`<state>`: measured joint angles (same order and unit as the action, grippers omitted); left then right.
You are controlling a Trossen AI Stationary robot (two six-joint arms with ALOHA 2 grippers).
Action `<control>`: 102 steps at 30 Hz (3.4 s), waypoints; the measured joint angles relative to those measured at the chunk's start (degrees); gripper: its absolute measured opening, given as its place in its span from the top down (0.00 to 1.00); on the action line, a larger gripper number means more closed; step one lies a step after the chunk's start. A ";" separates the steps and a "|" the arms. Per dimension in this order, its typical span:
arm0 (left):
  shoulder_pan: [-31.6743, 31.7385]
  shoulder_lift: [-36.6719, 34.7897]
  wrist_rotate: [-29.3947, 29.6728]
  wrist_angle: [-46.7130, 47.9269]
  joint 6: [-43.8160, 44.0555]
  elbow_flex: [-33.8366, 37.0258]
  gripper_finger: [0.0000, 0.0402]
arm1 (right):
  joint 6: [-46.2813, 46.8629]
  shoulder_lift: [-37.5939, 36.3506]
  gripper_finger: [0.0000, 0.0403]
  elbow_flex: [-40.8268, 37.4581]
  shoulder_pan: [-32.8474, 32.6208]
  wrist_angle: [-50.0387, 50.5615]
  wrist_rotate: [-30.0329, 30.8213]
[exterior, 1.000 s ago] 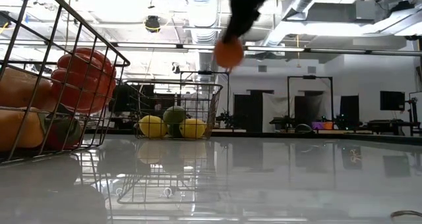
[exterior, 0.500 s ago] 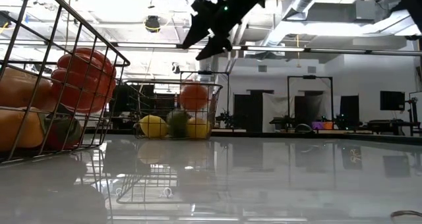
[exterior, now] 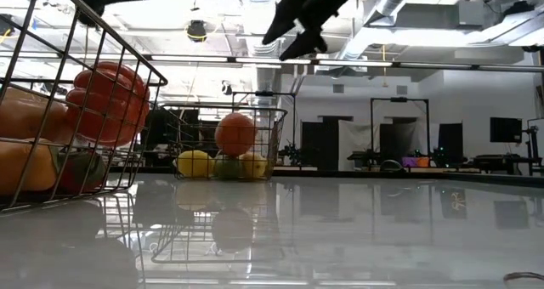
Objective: Sort produce into baskets
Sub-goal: Return to Home Position
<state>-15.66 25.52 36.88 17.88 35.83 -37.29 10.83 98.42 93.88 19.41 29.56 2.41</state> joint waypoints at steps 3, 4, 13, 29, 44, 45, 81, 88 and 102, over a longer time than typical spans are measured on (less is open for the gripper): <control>0.00 -3.84 1.29 -3.10 0.31 4.47 0.41 | 1.70 -4.66 0.11 -6.32 -0.11 -6.12 -0.90; 0.00 -5.14 2.06 -3.79 0.36 5.81 0.41 | 2.80 -6.41 0.11 -8.86 -0.32 -8.52 -1.19; 0.02 -14.22 6.63 -8.91 3.03 16.54 0.41 | 14.08 -20.81 0.17 -31.37 -0.43 -32.42 -5.44; 0.55 -25.36 10.51 -15.79 1.33 26.50 0.41 | 24.34 -45.26 0.21 -54.98 1.71 -48.19 -4.78; 1.11 -25.25 7.29 -12.82 0.50 26.60 0.44 | 31.20 -51.75 0.21 -71.76 -9.45 -66.04 7.79; 1.11 -25.28 7.18 -13.57 0.71 27.17 0.46 | 31.20 -51.28 0.21 -72.78 -10.81 -67.45 9.66; 1.14 -25.27 -1.74 -11.92 9.43 33.52 0.97 | 40.77 -41.85 0.47 -89.10 -0.25 -105.10 -13.55; 1.14 -25.27 3.50 -12.01 7.55 33.52 1.00 | 39.23 -49.32 0.66 -89.10 0.63 -102.41 -19.87; 1.14 -25.29 5.99 -11.66 4.42 33.52 1.00 | 31.32 -72.27 0.81 -89.10 0.66 -67.91 -20.33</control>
<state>-14.52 0.23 42.87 6.21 40.25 -3.77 42.15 26.15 4.78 20.08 -38.35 -17.92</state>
